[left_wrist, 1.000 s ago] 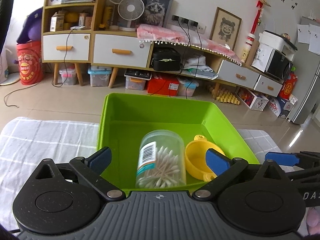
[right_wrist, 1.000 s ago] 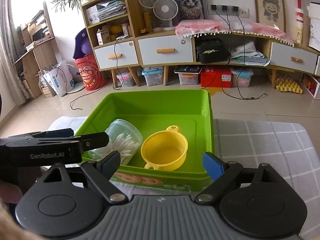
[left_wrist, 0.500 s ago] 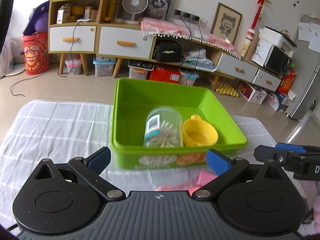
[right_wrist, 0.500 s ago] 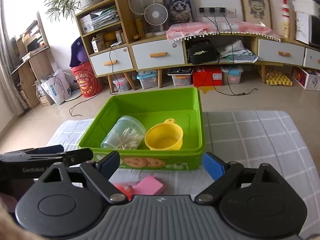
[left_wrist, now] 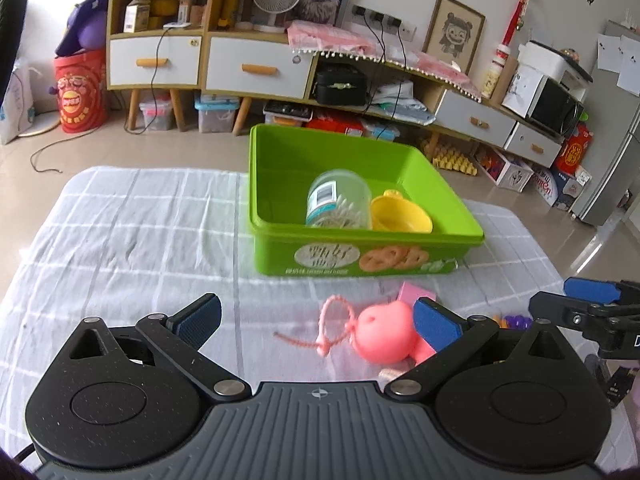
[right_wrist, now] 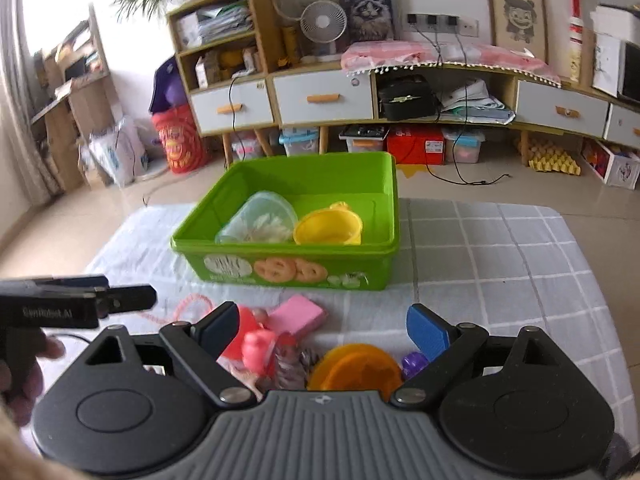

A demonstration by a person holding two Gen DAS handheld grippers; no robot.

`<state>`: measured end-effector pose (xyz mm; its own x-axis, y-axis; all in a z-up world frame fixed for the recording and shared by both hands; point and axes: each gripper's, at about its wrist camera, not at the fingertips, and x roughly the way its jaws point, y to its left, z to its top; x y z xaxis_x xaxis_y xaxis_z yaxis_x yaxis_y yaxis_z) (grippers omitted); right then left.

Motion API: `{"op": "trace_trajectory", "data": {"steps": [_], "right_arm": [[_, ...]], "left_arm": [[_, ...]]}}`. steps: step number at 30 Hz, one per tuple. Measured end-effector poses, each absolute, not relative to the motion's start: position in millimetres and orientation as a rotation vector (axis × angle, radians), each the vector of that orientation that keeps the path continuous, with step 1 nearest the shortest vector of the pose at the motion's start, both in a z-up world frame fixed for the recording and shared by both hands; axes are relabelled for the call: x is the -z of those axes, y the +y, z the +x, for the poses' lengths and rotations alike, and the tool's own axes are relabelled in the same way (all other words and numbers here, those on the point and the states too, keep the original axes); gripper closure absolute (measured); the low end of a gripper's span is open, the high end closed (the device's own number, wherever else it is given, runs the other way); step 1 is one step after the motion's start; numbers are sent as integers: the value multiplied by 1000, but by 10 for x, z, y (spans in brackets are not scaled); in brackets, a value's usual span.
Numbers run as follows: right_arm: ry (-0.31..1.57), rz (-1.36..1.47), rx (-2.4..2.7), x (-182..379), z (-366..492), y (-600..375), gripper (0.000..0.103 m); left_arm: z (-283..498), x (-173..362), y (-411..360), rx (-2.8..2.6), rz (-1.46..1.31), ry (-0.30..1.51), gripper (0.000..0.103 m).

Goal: Organize rigid objects
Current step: 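Withdraw both tools from the bin back toward the toys, then grasp the yellow corn with the right gripper while the left grasps the brown octopus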

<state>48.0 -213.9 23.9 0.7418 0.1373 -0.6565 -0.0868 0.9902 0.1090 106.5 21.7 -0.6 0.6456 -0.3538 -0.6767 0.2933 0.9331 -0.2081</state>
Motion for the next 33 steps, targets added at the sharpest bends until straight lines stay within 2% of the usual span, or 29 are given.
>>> {"op": "trace_trajectory", "data": {"steps": [8, 33], "right_arm": [[741, 96, -155, -137, 291, -2272, 33], [964, -124, -486, 441, -69, -1930, 33]], "left_arm": [[949, 106, 282, 433, -57, 842, 2], [455, 557, 162, 642, 110, 1042, 3]]}}
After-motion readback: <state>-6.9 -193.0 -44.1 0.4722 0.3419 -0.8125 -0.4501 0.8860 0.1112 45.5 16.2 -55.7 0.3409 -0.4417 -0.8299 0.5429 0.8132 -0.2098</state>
